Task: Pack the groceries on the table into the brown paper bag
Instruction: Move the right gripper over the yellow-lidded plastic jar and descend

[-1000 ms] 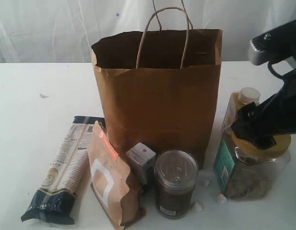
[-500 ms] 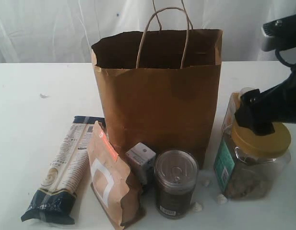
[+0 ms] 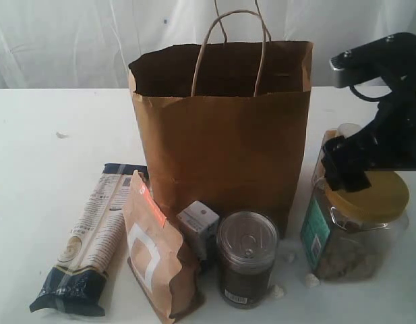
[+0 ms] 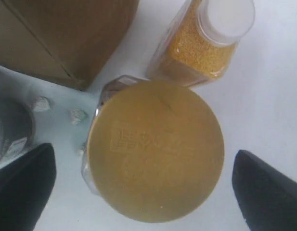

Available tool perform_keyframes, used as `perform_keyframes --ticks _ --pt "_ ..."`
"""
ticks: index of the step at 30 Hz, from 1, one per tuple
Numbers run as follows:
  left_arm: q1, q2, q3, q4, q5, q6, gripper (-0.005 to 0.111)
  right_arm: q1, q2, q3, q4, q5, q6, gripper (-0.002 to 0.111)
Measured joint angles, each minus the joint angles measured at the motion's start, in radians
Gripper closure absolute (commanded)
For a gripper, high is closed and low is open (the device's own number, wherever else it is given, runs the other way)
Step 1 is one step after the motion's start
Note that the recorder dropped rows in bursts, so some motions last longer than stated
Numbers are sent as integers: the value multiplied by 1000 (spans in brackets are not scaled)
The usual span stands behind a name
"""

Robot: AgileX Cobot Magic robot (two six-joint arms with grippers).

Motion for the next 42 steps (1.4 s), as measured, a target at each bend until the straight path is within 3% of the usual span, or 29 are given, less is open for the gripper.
perform_keyframes --ticks 10,42 --pt "0 0 0 0 0 0 107 -42 91 -59 66 35 -68 12" --pt "0 0 0 0 0 0 107 -76 163 -63 99 20 -94 12"
